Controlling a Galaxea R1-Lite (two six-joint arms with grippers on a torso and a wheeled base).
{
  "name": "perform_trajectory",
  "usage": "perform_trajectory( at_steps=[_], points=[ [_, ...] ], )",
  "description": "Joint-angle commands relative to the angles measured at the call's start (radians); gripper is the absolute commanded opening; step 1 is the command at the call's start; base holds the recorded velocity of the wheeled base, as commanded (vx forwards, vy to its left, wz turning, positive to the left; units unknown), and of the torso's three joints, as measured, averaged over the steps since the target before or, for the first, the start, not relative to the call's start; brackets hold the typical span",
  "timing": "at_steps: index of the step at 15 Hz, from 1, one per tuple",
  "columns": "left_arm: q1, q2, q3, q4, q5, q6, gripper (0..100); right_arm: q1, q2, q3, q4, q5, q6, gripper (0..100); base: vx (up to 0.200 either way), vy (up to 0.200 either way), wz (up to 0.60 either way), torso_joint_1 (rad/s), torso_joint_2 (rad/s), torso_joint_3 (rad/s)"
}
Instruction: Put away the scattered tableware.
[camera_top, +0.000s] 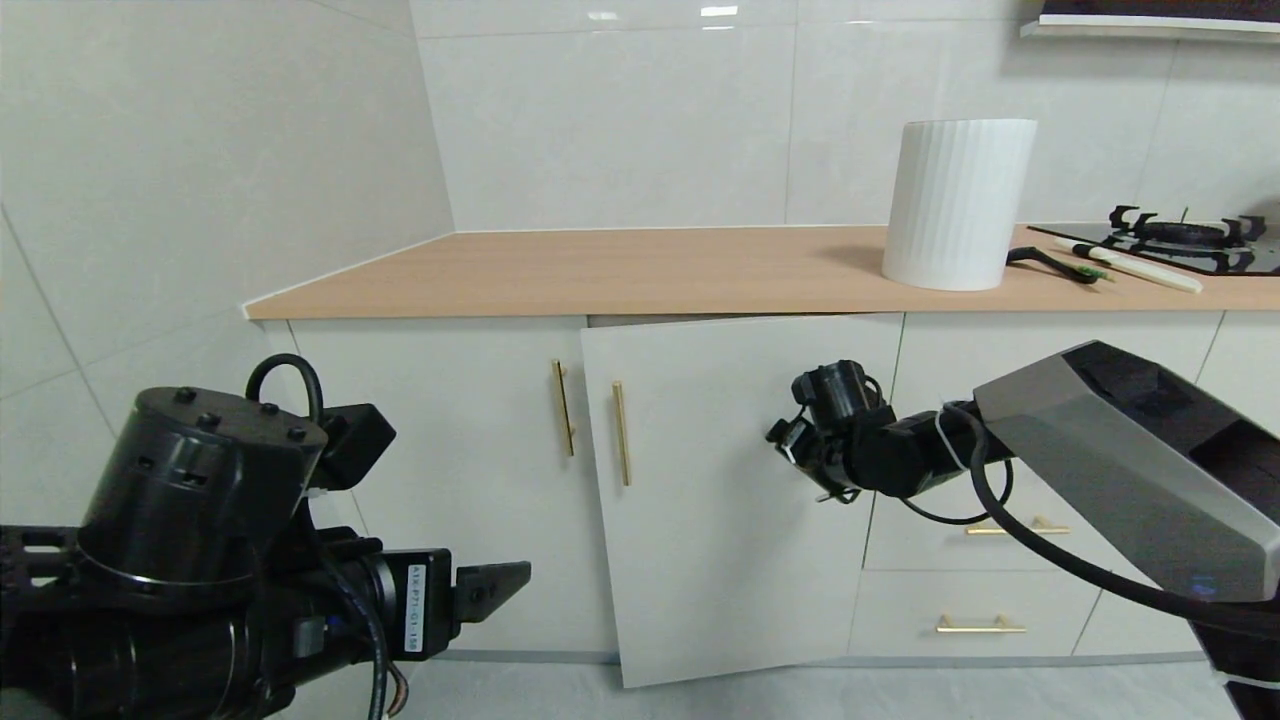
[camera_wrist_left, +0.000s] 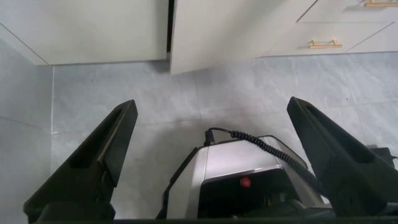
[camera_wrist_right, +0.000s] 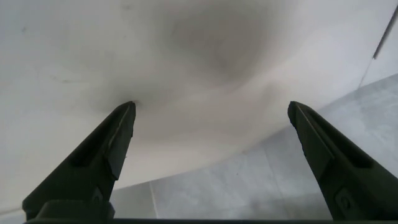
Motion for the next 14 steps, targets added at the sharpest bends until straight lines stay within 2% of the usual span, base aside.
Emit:
perform_trajectory(
  at_steps=[1, 7, 14],
  points=[
    [0.0, 0.008, 0.0, 0.0, 0.0, -0.002, 100, -0.01, 0.014, -0.02, 0.005, -0.01, 0.002, 100, 0.0, 0.0, 0.0, 0.0, 0.0, 0.0],
    [0.009, 0.021, -0.001, 0.0, 0.0, -0.002, 100, -0.03, 0.058, -0.095, 0.035, -0.09, 0.012, 100, 0.0, 0.0, 0.0, 0.0, 0.0, 0.0],
    [0.017, 0.028, -0.001, 0.0, 0.0, -0.002, 100, -0.043, 0.075, -0.115, 0.041, -0.114, 0.012, 100, 0.0, 0.0, 0.0, 0.0, 0.0, 0.0]
  ],
)
